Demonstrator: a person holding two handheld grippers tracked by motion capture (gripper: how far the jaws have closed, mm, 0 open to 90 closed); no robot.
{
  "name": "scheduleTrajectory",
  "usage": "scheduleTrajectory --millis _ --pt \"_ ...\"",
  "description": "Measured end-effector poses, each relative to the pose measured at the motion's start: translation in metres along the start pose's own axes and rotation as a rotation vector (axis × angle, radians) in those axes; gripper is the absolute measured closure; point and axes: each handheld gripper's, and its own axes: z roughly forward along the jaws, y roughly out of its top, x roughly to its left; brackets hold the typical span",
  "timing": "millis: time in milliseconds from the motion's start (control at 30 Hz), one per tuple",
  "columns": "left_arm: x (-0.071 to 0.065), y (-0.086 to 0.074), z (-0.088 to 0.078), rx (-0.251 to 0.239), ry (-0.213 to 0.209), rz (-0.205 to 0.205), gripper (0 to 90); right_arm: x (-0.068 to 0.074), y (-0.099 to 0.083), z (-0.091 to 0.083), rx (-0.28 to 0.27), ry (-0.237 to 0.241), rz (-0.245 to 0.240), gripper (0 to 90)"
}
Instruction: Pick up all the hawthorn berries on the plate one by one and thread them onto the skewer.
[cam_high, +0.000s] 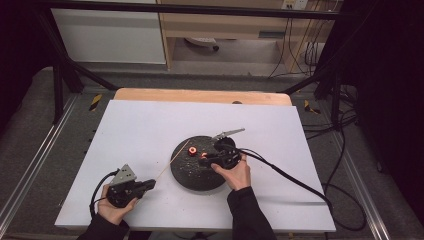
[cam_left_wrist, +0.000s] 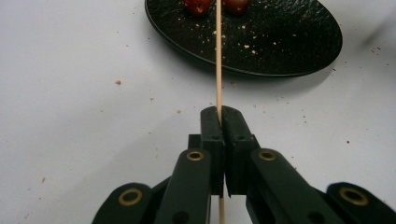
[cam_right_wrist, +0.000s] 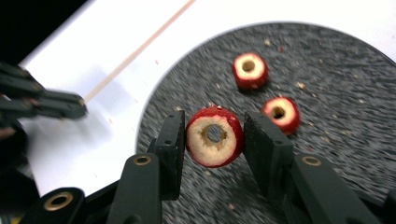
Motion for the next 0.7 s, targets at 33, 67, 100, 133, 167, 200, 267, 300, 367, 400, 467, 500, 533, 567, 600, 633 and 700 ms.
scheduleTrajectory --millis 33,67,100,133,167,200,267,300,367,400,467,500,533,567,600,633,700 --pt "0.000 0.000 0.000 -0.002 0.000 -0.001 87.9 0.000 -0.002 -0.001 -0.026 0.005 0.011 60.1" --pt "0.000 0.000 0.000 -0.004 0.001 -0.001 87.9 0.000 -0.004 -0.001 -0.053 0.015 0.025 60.2" --pt "-0.001 0.000 0.000 -0.005 0.001 -0.001 87.9 0.001 -0.006 -0.001 -0.078 0.025 0.034 60.2" --pt "-0.001 0.000 0.000 -0.007 0.001 -0.002 87.9 0.001 -0.008 -0.002 -0.106 0.033 0.046 60.2" --pt "-0.001 0.000 0.000 -0.009 0.000 -0.003 87.9 0.001 -0.010 -0.002 -0.126 0.037 0.056 60.2" --pt "-0.001 0.000 0.000 -0.011 -0.001 -0.004 87.9 0.001 -0.012 -0.002 -0.154 0.045 0.069 60.2" --pt "-0.001 0.000 0.000 -0.013 -0.003 -0.005 87.9 0.001 -0.017 -0.003 -0.204 0.065 0.094 60.2" --pt "-0.001 0.000 0.000 -0.014 -0.005 -0.005 87.9 0.001 -0.019 -0.003 -0.230 0.069 0.111 60.2" --pt "-0.002 0.000 0.000 -0.019 -0.006 -0.006 87.9 0.001 -0.023 -0.002 -0.272 0.071 0.128 60.2" --pt "-0.002 0.000 0.000 -0.022 -0.006 -0.007 87.9 0.000 -0.025 -0.002 -0.297 0.070 0.136 60.2" --pt "-0.003 -0.001 0.000 -0.026 -0.007 -0.010 87.9 -0.001 -0.028 -0.001 -0.337 0.066 0.151 60.1" --pt "-0.003 -0.001 0.000 -0.027 -0.007 -0.011 87.9 -0.001 -0.029 -0.001 -0.356 0.064 0.165 60.2" --pt "-0.003 -0.001 0.000 -0.028 -0.007 -0.012 87.9 -0.002 -0.031 0.000 -0.375 0.065 0.172 60.2" --pt "-0.003 -0.001 -0.001 -0.030 -0.006 -0.013 87.9 -0.003 -0.031 0.000 -0.391 0.072 0.184 60.2" --pt "-0.003 -0.001 -0.001 -0.031 -0.005 -0.013 87.9 -0.003 -0.032 0.001 -0.402 0.075 0.189 60.2" --pt "-0.003 -0.001 0.000 -0.032 -0.005 -0.014 87.9 -0.003 -0.032 0.001 -0.407 0.073 0.189 60.2" --pt "-0.004 -0.001 0.000 -0.035 -0.005 -0.015 87.9 -0.004 -0.031 0.002 -0.417 0.073 0.190 60.3"
